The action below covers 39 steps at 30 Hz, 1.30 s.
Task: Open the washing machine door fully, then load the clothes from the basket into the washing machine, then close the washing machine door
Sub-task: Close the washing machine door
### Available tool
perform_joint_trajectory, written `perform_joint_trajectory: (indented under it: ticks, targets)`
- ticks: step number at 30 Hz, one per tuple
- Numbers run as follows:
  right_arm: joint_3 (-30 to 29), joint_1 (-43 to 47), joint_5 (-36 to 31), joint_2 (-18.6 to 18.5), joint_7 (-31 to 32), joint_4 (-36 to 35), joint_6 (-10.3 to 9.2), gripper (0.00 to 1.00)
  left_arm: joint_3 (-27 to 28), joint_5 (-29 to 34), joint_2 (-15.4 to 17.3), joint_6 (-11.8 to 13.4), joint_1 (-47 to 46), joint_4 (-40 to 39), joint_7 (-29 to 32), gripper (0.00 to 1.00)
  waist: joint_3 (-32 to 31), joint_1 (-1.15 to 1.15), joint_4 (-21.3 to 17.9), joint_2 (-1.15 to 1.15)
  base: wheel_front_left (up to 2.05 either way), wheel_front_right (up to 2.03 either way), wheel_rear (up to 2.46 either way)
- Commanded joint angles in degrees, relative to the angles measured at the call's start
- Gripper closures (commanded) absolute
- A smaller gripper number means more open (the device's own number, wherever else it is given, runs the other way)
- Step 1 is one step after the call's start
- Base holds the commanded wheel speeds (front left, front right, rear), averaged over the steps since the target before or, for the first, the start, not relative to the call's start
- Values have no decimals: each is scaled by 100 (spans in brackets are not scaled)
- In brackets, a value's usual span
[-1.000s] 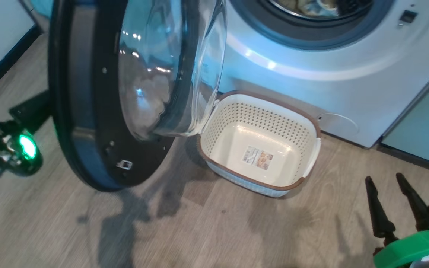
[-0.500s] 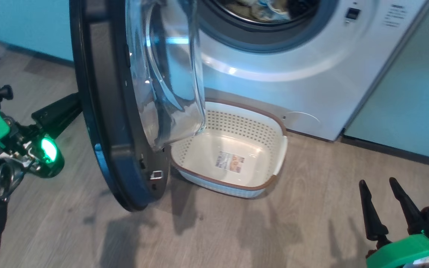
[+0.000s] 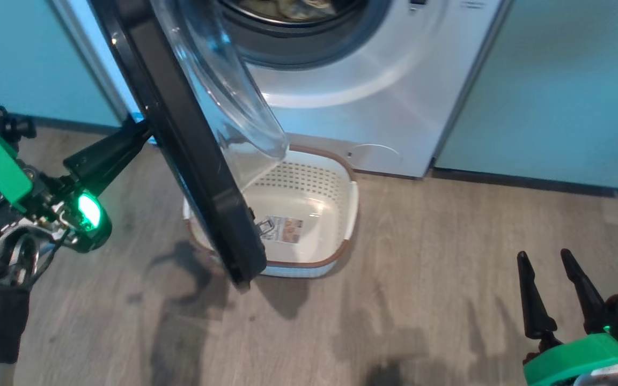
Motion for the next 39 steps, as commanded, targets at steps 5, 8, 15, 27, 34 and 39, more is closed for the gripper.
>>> perform_joint_trajectory:
  ticks: [5,8,15,27,34,39]
  targets:
    - [121,-289,66,-11,-137,-71,5,0,253,142,154,-94,-237,-132,-110,100,96,0,-386,0,0,0,0]
    - [136,-333,75,7,-170,-38,5,0,211,239,93,-106,-335,-100,-199,100,151,0,-529,0,0,0,0]
    - [149,-408,89,29,-240,46,5,0,168,323,-20,-163,-550,44,-280,100,236,0,-770,0,0,0,0]
    - [186,-506,91,44,-295,130,5,0,151,485,-206,-306,-812,357,-421,100,276,0,-936,0,0,0,0]
    - [211,-519,95,49,-314,170,5,0,159,509,-283,-338,-851,426,-452,100,256,0,-1013,0,0,0,0]
    - [198,-485,96,51,-320,187,5,0,218,489,-322,-367,-771,420,-451,100,210,0,-1037,0,0,0,0]
